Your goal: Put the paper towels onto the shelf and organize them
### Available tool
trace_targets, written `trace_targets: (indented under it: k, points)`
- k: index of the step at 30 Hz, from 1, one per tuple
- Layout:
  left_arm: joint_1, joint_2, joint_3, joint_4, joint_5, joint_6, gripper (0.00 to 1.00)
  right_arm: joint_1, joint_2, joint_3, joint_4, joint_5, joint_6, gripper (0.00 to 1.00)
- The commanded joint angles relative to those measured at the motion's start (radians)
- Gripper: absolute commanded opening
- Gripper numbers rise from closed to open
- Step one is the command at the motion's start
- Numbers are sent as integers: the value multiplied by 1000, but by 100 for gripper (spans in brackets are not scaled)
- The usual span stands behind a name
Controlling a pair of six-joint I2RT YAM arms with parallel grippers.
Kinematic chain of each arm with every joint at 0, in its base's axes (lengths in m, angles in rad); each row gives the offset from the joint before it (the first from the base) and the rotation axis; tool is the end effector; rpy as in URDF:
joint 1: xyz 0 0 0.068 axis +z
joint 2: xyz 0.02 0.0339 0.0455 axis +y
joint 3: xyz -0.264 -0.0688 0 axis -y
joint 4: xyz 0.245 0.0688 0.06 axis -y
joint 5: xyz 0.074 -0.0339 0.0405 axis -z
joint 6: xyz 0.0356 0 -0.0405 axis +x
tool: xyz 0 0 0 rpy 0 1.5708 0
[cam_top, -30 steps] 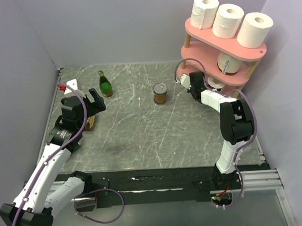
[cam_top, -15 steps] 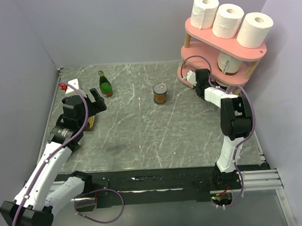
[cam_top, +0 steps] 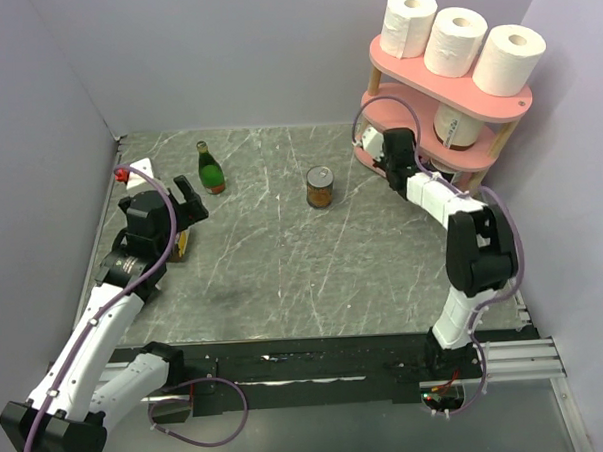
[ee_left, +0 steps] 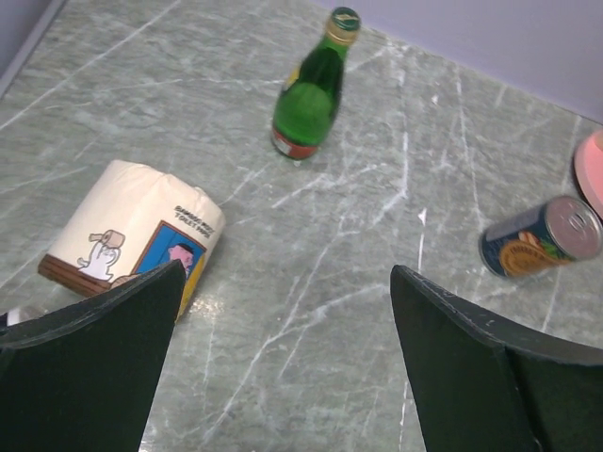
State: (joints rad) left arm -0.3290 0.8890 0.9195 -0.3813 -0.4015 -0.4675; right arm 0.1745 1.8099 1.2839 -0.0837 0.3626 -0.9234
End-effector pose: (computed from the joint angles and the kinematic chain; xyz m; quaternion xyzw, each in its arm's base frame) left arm 0.1909 -0.0505 0.3492 -0.1695 0.7934 -0.0670 0.5808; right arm 0.4084 0.0592 0.2374 -0.3840 0.7875 -0.3151 0.3647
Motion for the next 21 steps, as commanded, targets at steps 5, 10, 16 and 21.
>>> trace_targets:
  k: [5,10,16,21]
  points:
    - [8,51,41,-106,-166,-186,96,164,-311,-77,-82,-146,354,36]
    - [135,62,21,-208,-79,-299,96,250,-481,-142,-145,-283,547,61]
    - [260,34,-77,-139,65,-408,99,353,-626,-244,-96,-333,664,99]
    - [301,70,-152,11,194,-396,99,398,-727,-271,-110,-390,765,99]
